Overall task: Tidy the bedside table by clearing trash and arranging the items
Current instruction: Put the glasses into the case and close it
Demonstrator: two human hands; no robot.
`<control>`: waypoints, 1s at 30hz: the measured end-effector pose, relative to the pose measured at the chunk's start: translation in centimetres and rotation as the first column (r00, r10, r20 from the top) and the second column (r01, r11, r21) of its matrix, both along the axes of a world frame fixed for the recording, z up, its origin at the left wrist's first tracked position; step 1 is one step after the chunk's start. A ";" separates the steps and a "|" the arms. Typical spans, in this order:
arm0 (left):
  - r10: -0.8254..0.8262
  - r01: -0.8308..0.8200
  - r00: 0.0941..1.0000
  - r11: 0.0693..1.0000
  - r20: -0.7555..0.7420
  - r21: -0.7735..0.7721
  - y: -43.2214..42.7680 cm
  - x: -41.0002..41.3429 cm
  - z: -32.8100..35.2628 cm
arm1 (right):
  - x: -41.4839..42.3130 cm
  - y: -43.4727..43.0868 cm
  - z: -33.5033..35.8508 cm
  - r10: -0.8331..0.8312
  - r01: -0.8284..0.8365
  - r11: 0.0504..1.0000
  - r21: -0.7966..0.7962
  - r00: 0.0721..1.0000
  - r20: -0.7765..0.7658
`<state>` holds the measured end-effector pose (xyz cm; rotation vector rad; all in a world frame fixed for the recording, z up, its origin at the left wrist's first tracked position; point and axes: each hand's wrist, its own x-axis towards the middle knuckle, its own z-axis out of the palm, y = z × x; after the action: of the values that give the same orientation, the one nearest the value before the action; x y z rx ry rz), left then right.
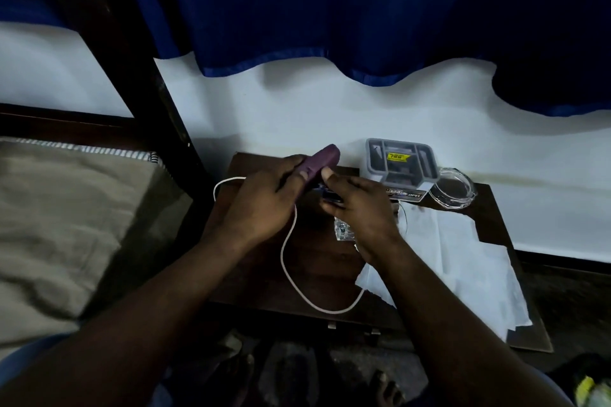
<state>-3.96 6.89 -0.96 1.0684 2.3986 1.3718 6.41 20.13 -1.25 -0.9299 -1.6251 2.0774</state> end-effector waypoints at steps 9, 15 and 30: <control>-0.146 0.079 0.854 0.985 -0.499 -0.153 -0.8 -1.1 0.4 | -1.4 -0.8 0.4 0.069 -0.079 0.974 -0.210 0.996 -0.056; -0.195 0.050 0.790 0.966 -0.582 -0.254 -0.9 -0.8 0.0 | -1.9 -1.5 0.5 0.018 -0.017 0.969 -0.248 1.000 0.001; -0.280 0.102 0.761 0.943 -0.585 -0.318 -0.4 -0.1 0.1 | -1.6 -1.0 0.6 -0.030 0.045 0.985 -0.164 0.995 0.093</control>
<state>-4.01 6.45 -0.83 1.8528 2.6749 0.6394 4.84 19.17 -0.66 -1.1150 -1.4816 2.2010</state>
